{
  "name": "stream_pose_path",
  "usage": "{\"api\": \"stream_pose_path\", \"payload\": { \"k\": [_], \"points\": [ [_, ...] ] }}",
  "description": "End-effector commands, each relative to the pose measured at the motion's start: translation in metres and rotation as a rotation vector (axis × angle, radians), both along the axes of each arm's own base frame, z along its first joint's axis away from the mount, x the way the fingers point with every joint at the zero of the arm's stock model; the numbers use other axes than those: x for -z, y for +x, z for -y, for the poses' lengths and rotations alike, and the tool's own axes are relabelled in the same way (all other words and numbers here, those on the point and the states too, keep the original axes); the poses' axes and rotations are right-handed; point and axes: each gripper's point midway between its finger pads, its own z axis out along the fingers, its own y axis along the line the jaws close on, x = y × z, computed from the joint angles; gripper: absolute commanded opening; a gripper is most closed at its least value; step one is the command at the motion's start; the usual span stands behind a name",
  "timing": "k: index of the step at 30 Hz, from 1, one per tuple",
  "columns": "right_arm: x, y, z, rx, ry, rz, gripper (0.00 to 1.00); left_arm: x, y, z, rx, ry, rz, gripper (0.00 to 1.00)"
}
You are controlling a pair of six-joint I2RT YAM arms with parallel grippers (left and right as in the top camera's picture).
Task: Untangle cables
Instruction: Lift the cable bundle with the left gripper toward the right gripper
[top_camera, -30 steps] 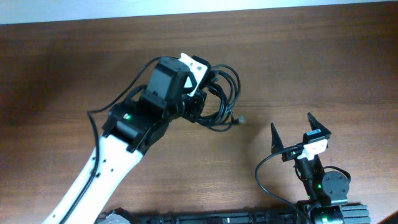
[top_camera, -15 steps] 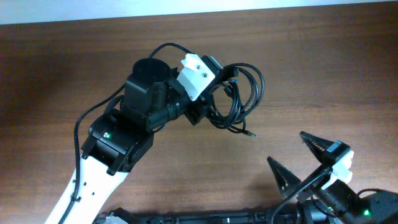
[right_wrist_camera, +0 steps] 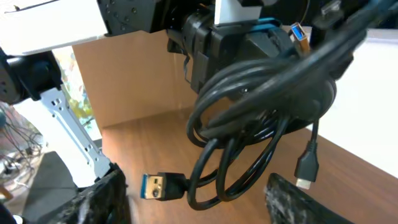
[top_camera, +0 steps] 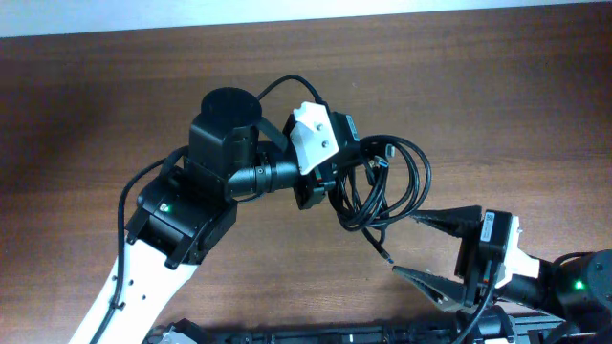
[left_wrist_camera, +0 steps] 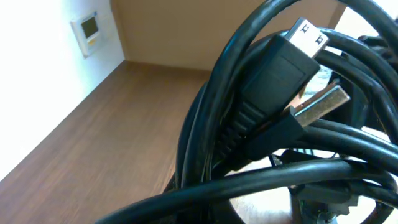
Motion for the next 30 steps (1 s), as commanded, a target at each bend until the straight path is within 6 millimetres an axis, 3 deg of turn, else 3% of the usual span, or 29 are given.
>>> {"api": "stream_pose_path", "payload": {
  "k": [1, 6, 9, 11, 15, 18, 19, 20, 22, 23, 26, 29, 30],
  "points": [
    [-0.005, -0.007, -0.002, -0.029, -0.001, 0.023, 0.68, -0.015, -0.016, 0.006, 0.076, -0.045, 0.047, 0.00],
    [-0.008, -0.007, -0.002, -0.028, 0.000, 0.040, 0.68, -0.017, -0.018, 0.025, 0.121, -0.066, 0.077, 0.00],
    [-0.010, -0.007, -0.002, -0.028, 0.000, 0.057, 0.61, -0.012, -0.013, 0.036, 0.138, -0.070, 0.079, 0.00],
    [-0.011, -0.007, -0.002, -0.028, 0.000, 0.060, 0.50, -0.014, -0.011, 0.038, 0.138, -0.079, 0.092, 0.00],
    [-0.009, -0.005, -0.002, -0.028, -0.001, 0.047, 0.04, -0.019, -0.010, 0.039, 0.131, -0.101, 0.081, 0.00],
    [-0.008, -0.005, -0.002, -0.028, -0.001, 0.038, 0.04, -0.025, -0.010, 0.039, 0.123, -0.122, 0.064, 0.00],
    [-0.007, -0.005, -0.002, -0.028, -0.001, 0.034, 0.13, -0.029, -0.009, 0.040, 0.117, -0.142, 0.048, 0.00],
    [-0.006, -0.005, -0.002, -0.028, -0.001, 0.029, 0.36, -0.032, -0.009, 0.040, 0.115, -0.154, 0.044, 0.00],
    [-0.006, -0.005, -0.002, -0.028, -0.001, 0.029, 0.61, -0.035, -0.009, 0.040, 0.117, -0.164, 0.047, 0.00],
    [-0.006, -0.005, -0.002, -0.028, -0.001, 0.029, 0.64, -0.035, -0.009, 0.040, 0.117, -0.164, 0.046, 0.00],
    [-0.005, -0.005, -0.002, -0.028, -0.001, 0.022, 0.64, -0.040, -0.009, 0.041, 0.110, -0.186, 0.024, 0.00],
    [-0.006, -0.004, -0.002, -0.023, -0.001, 0.023, 0.36, -0.044, -0.008, 0.041, 0.102, -0.209, -0.022, 0.00],
    [-0.006, -0.004, -0.002, -0.019, -0.001, 0.023, 0.32, -0.044, -0.008, 0.041, 0.097, -0.213, -0.047, 0.00]
  ]
}}
